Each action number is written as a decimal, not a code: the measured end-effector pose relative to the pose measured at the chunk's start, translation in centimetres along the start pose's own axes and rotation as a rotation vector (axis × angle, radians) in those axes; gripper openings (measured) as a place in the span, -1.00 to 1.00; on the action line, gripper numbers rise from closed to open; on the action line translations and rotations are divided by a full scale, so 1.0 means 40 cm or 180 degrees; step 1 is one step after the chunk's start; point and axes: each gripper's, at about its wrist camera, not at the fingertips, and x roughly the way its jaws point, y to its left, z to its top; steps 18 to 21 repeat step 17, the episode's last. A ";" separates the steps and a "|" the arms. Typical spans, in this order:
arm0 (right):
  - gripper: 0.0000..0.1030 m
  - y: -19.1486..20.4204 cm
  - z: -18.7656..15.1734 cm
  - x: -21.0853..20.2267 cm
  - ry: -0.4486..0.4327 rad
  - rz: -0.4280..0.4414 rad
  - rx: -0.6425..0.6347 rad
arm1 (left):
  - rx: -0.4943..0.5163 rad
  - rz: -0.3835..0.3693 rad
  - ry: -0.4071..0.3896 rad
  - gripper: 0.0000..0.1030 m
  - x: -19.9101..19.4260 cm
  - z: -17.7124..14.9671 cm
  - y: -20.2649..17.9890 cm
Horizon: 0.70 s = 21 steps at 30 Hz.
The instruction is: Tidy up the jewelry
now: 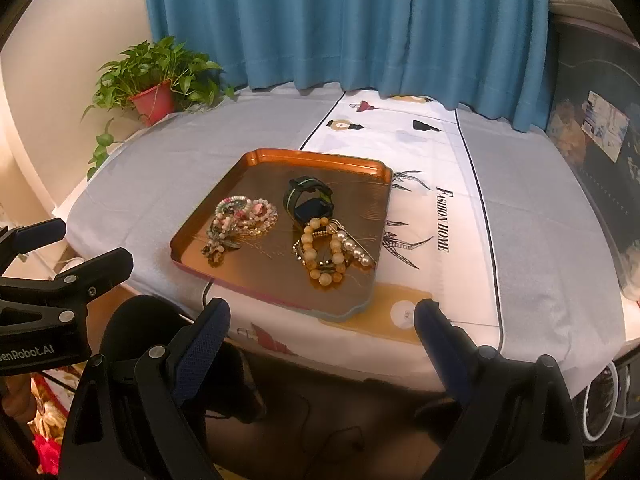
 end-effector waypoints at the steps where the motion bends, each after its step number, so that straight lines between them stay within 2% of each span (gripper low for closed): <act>1: 0.81 0.000 0.000 0.000 0.0000 0.0002 0.0001 | 0.0004 0.0004 -0.0002 0.96 0.000 0.000 -0.001; 21: 0.81 -0.003 -0.005 -0.009 -0.0001 0.0022 0.0008 | 0.0027 0.0080 -0.0039 0.96 -0.010 -0.002 -0.003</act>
